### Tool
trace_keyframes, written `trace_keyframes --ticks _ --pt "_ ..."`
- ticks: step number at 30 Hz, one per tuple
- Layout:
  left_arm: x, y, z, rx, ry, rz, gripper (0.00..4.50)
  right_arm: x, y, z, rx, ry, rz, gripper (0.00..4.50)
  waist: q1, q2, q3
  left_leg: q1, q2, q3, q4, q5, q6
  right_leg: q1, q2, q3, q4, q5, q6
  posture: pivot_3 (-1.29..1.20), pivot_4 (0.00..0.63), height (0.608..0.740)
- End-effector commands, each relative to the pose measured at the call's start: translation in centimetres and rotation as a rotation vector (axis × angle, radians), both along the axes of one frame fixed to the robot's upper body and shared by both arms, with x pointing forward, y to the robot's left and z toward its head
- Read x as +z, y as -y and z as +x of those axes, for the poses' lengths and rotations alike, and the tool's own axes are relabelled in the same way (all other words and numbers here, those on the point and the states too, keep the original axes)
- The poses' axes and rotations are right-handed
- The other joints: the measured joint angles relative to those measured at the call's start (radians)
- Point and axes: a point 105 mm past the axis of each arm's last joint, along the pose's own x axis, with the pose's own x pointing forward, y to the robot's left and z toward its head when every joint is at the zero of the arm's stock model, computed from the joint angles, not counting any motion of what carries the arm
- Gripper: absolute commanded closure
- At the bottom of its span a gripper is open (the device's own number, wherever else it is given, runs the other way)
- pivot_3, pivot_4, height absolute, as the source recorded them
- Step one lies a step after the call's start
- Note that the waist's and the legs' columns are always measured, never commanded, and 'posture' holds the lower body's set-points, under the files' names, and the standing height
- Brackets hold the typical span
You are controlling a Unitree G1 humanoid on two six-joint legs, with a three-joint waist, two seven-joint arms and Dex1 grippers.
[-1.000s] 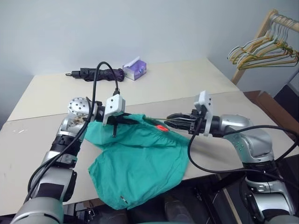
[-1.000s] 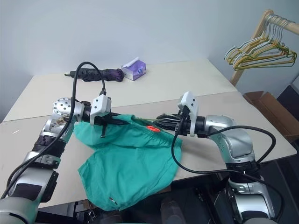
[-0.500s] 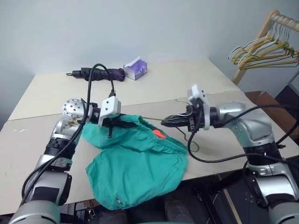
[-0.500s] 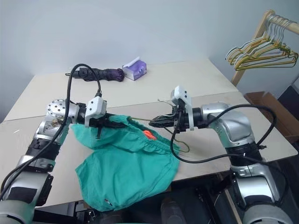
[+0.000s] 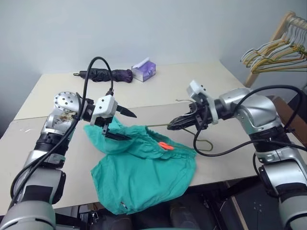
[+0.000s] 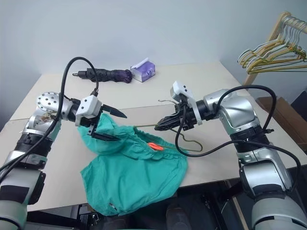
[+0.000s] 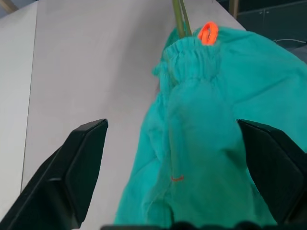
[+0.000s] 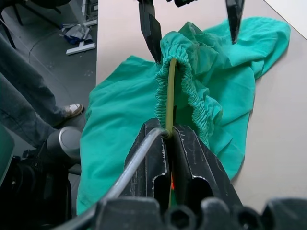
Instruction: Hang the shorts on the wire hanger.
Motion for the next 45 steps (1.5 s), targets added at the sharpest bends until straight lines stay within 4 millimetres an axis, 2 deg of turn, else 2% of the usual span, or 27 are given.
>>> trace_keyframes --ticks 1,5,11,15,23,27,38,39,45 --pt "0.4 -1.1 -0.6 -0.016 0.020 0.061 0.01 0.9 -0.2 0.1 0.023 0.044 0.010 4.50 0.001 0.000 0.000 -0.001 0.000 0.000 0.000 0.000 0.000 -0.001 0.000 0.000 0.001 0.000 0.000 -0.08 0.026 0.740" --pt "-0.6 -1.7 -1.1 -0.031 -0.005 0.108 0.01 0.2 0.0 -0.2 0.025 0.039 -0.009 4.50 0.010 0.000 0.000 -0.005 0.000 0.000 0.000 0.000 0.000 -0.006 0.000 0.000 0.002 0.000 0.000 -0.09 0.026 0.740" --pt "-1.9 -0.3 -1.1 -0.068 -0.014 0.090 0.01 0.0 -0.2 -0.5 0.031 0.036 -0.014 4.50 0.026 0.000 0.000 -0.005 0.000 0.001 0.001 0.000 0.000 -0.006 0.000 0.000 0.002 0.000 0.000 -0.10 0.026 0.740" --pt "-1.9 0.8 -0.4 -0.059 0.000 0.066 0.01 -0.1 -0.3 -0.6 0.033 0.040 -0.015 4.50 0.026 0.000 0.000 -0.006 0.000 0.001 0.002 0.000 0.000 -0.006 0.000 0.000 0.002 0.000 0.000 -0.10 0.026 0.740" --pt "-2.6 1.1 0.5 -0.040 0.012 0.116 0.01 0.2 -0.5 -0.5 0.031 0.046 -0.003 4.50 0.016 0.000 0.000 -0.005 0.000 0.001 0.002 0.000 0.000 -0.006 0.000 0.000 0.003 0.000 0.000 -0.10 0.022 0.740" --pt "-3.3 1.6 1.4 -0.014 0.041 0.135 0.81 0.3 -0.6 -0.5 0.034 0.048 0.005 4.50 0.018 0.000 0.000 -0.005 0.000 0.000 0.002 0.000 0.000 -0.006 0.000 0.000 0.002 0.000 0.000 -0.10 0.017 0.740" --pt "-3.9 2.9 2.0 -0.038 0.053 0.136 4.31 0.9 -0.6 -0.5 0.030 0.059 0.021 4.50 0.015 0.000 0.000 -0.006 0.000 0.000 0.002 0.000 0.000 -0.006 0.000 0.000 0.003 0.000 -0.001 -0.12 0.002 0.740" --pt "-3.8 2.9 1.9 -0.042 0.051 0.132 4.44 0.9 -0.5 -0.5 0.029 0.064 0.019 4.50 0.014 0.000 0.000 -0.006 0.000 0.000 0.002 0.000 0.000 -0.006 0.000 0.000 0.003 0.000 -0.001 -0.12 0.000 0.740" --pt "-3.2 3.3 1.7 -0.061 0.040 0.095 4.44 0.7 -0.5 -0.4 0.033 0.120 0.021 4.50 0.012 0.000 0.000 -0.006 0.000 0.000 0.002 0.000 0.000 -0.006 0.000 0.000 0.003 0.001 -0.001 -0.12 0.000 0.740"
